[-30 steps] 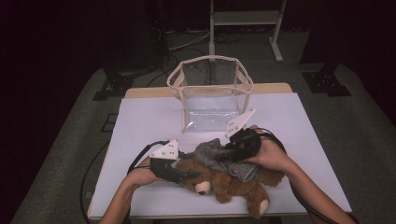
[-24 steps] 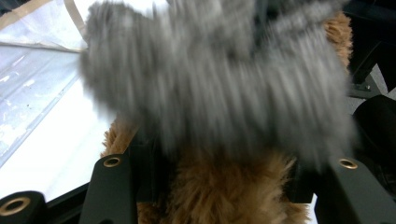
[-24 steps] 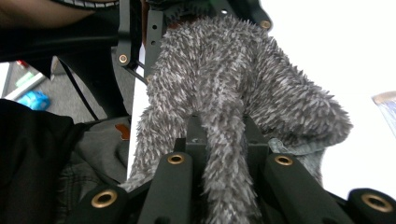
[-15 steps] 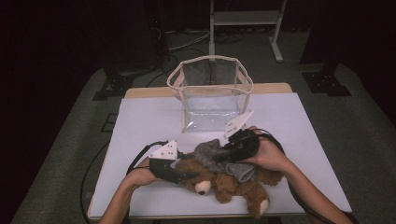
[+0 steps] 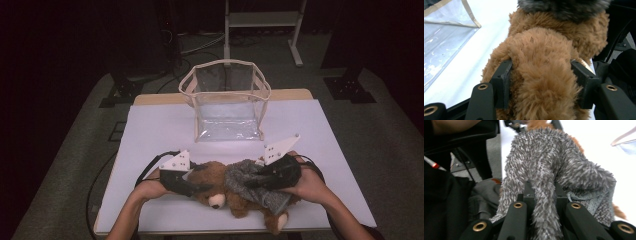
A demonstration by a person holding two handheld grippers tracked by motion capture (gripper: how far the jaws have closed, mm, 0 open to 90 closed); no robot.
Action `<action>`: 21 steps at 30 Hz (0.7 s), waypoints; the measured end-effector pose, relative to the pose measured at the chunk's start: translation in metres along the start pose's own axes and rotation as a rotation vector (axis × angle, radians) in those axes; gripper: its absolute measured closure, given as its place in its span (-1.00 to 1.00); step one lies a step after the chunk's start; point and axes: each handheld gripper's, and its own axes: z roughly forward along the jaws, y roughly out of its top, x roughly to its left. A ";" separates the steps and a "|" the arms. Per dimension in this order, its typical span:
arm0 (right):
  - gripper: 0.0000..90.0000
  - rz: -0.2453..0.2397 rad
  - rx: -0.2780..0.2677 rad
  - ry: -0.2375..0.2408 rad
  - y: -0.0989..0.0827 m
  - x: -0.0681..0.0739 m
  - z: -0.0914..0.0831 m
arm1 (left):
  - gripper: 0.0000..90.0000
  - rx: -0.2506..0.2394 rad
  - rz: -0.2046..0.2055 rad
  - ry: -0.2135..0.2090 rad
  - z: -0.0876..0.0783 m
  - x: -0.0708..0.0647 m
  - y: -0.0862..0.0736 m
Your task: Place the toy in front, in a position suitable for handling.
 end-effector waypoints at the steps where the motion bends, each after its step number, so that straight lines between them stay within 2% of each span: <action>1: 0.72 -0.003 0.003 -0.005 0.000 0.000 -0.001 | -0.08 0.001 0.003 -0.001 0.000 0.000 0.000; 4: 0.71 0.025 -0.018 -0.034 -0.001 -0.009 -0.010 | -0.07 0.003 0.007 -0.002 0.000 0.000 0.000; 9: 0.71 0.112 -0.047 -0.136 -0.009 -0.041 -0.024 | -0.08 0.002 0.008 -0.004 -0.001 -0.001 0.000; 11: 0.71 0.146 -0.036 -0.136 -0.017 -0.048 -0.022 | -0.10 -0.001 0.005 -0.004 -0.001 0.000 0.000; 13: 0.71 0.155 -0.038 -0.117 -0.024 -0.045 -0.016 | -0.18 0.001 -0.001 0.001 -0.001 0.001 0.002; 17: 0.72 0.135 -0.052 -0.117 -0.029 -0.031 -0.015 | -0.48 0.006 -0.006 0.022 0.000 0.000 0.012; 18: 0.72 0.127 -0.050 -0.116 -0.030 -0.028 -0.015 | -0.59 0.017 -0.007 0.022 0.002 -0.001 0.014; 21: 0.72 0.102 -0.047 -0.106 -0.029 -0.017 -0.012 | -0.71 0.052 0.008 0.018 0.011 -0.005 0.020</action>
